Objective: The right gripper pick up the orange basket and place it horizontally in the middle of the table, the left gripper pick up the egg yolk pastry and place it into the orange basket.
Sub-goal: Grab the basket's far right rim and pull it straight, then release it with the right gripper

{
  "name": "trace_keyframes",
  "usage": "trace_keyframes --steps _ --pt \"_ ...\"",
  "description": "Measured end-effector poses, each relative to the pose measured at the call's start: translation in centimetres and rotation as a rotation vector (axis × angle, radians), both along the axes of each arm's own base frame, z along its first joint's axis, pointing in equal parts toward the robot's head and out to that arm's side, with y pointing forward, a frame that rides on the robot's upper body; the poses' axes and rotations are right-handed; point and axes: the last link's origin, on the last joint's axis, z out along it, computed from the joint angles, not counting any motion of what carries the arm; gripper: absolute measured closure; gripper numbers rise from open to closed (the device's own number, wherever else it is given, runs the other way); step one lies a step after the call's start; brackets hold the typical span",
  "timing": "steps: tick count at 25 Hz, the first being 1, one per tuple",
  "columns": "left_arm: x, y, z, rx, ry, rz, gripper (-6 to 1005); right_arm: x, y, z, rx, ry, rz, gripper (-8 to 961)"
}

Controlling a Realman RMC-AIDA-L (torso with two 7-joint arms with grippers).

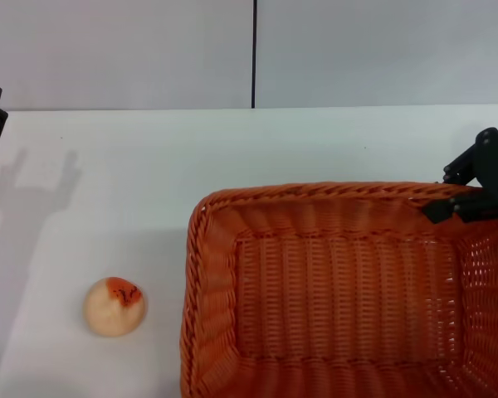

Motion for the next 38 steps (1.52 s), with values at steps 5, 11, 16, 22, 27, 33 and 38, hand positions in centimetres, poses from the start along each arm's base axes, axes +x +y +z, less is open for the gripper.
trace_keyframes --steps 5,11,16,22,27,33,38 --pt "0.0 -0.1 -0.1 -0.002 -0.002 0.003 207 0.2 0.2 -0.3 0.011 0.004 0.011 788" --pt "0.0 -0.1 -0.1 -0.003 -0.002 0.005 208 0.1 0.7 -1.1 0.042 0.002 0.023 788" --pt "-0.1 0.0 -0.1 -0.005 -0.002 0.006 208 0.0 1.0 -1.5 0.053 0.004 0.034 789" --pt "0.1 0.4 -0.2 -0.011 -0.001 0.004 208 -0.3 1.3 -2.0 0.068 0.011 0.049 789" --pt "0.2 0.7 -0.2 -0.014 -0.001 0.0 208 -0.9 1.5 -2.8 0.077 0.028 0.071 791" --pt "0.2 0.8 -0.2 -0.012 -0.002 0.003 208 -1.2 1.9 -3.7 0.064 0.042 0.081 792" --pt "0.2 0.9 -0.2 -0.012 -0.002 0.008 209 -1.2 2.1 -4.0 0.079 0.046 0.079 792"
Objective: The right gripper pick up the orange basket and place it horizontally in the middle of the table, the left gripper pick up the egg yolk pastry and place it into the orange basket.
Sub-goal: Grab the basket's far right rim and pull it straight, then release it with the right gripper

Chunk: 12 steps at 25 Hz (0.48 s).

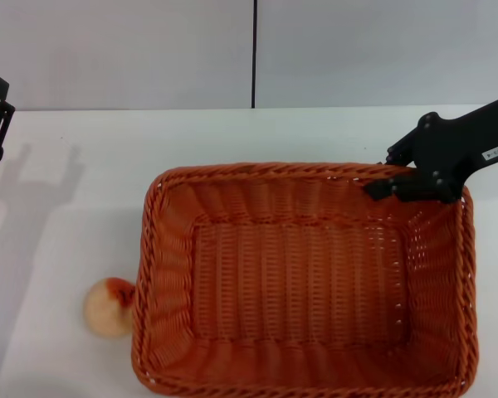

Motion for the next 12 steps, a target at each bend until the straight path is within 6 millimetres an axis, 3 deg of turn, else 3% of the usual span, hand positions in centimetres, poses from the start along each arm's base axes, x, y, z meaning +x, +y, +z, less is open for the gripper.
trace_keyframes --steps 12 --pt "-0.08 0.22 -0.02 -0.005 0.001 0.008 209 -0.21 0.42 0.26 0.043 0.024 0.007 793"
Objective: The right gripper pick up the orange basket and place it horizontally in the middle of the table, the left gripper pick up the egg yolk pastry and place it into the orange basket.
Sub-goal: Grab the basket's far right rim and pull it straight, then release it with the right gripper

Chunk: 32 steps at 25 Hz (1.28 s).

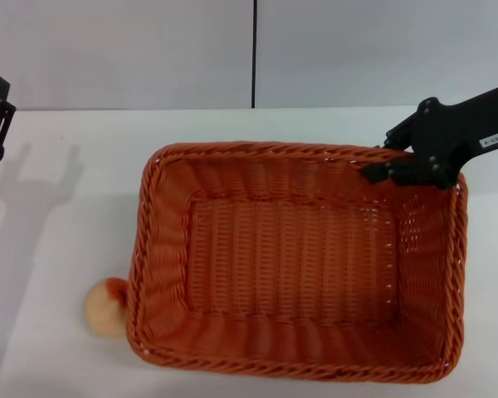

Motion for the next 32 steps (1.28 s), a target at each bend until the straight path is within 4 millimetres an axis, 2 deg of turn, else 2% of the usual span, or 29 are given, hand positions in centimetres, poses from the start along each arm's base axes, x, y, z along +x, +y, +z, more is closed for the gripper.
trace_keyframes --steps 9,25,32 --pt "-0.1 0.0 0.0 -0.003 0.001 0.004 209 0.0 0.4 0.8 0.029 -0.006 0.008 793" --pt "0.3 0.6 -0.2 -0.014 0.003 -0.008 210 -0.5 0.9 0.1 0.051 -0.022 0.045 793" --pt "0.2 0.7 -0.3 -0.022 0.004 0.0 210 -0.4 2.0 -0.1 0.143 -0.007 0.03 701"
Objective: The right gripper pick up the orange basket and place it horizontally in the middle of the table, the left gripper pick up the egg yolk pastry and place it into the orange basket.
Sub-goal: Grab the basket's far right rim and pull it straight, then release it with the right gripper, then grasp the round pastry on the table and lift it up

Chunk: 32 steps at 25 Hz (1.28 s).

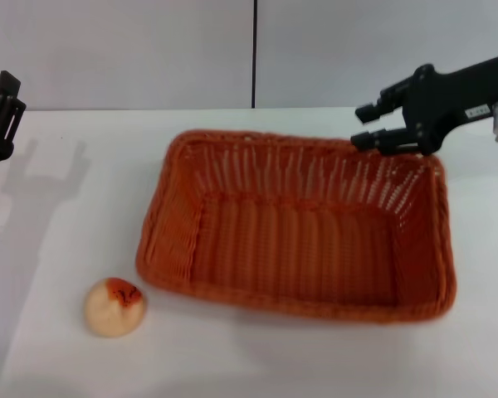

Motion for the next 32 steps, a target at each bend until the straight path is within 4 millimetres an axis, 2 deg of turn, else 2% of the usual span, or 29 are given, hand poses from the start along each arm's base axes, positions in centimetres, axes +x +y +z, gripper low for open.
trace_keyframes --steps 6,8,9,10,11,13,14,15,16,18,19,20,23,24,27,28,29,32 --pt "-0.1 0.1 -0.1 -0.005 0.002 0.006 210 1.4 0.9 1.5 0.168 0.094 -0.023 595" --pt "-0.1 0.1 -0.1 -0.006 0.003 0.006 211 2.1 1.0 2.5 0.241 0.166 -0.032 560" --pt "-0.1 0.1 -0.1 -0.007 0.005 0.007 211 2.9 0.6 3.4 0.325 0.263 -0.04 542" --pt "-0.1 0.1 -0.1 -0.009 0.007 0.006 211 2.9 0.6 3.4 0.325 0.263 -0.04 472" --pt "-0.1 0.1 0.0 -0.009 0.008 0.005 211 4.0 -0.2 4.3 0.419 0.372 -0.054 402" --pt "-0.1 0.2 0.0 -0.007 0.008 0.006 211 4.7 -0.7 4.8 0.47 0.43 -0.067 402" --pt "-0.2 0.2 0.1 0.006 0.01 0.016 211 6.0 -2.0 5.6 0.564 0.532 -0.096 402" --pt "-0.2 0.2 0.1 0.006 0.01 0.016 211 6.0 -2.0 5.6 0.564 0.532 -0.096 402" --pt "-0.2 0.2 0.1 0.014 0.011 0.023 211 7.7 -3.4 6.2 0.662 0.625 -0.131 402" --pt "-0.3 0.2 0.2 0.025 0.01 0.031 211 8.4 -4.0 6.5 0.708 0.664 -0.149 402" --pt "-0.3 0.2 0.3 0.027 0.011 0.029 211 10.5 -5.4 6.8 0.813 0.751 -0.212 402" --pt "-0.3 0.2 0.3 0.027 0.011 0.029 211 10.5 -5.4 6.8 0.813 0.751 -0.212 402" --pt "-0.4 0.1 0.4 0.026 0.016 0.024 211 13.3 -7.2 6.8 0.922 0.846 -0.318 402" --pt "-0.6 -0.3 0.8 0.011 0.051 -0.004 211 14.8 -8.3 6.6 0.965 0.867 -0.376 402" --pt "-1.1 -1.0 1.7 -0.028 0.1 -0.062 211 15.8 -9.3 6.2 0.985 0.866 -0.413 402" --pt "-1.5 -1.6 2.4 -0.06 0.105 -0.094 211 16.2 -9.6 6.0 0.991 0.862 -0.428 402" --pt "-2.0 -2.5 3.9 -0.115 0.121 -0.154 211 16.7 -10.1 5.7 0.996 0.861 -0.455 402" --pt "-2.2 -3.2 5.1 -0.183 0.15 -0.203 211 17.0 -10.4 5.5 0.996 0.861 -0.467 402"
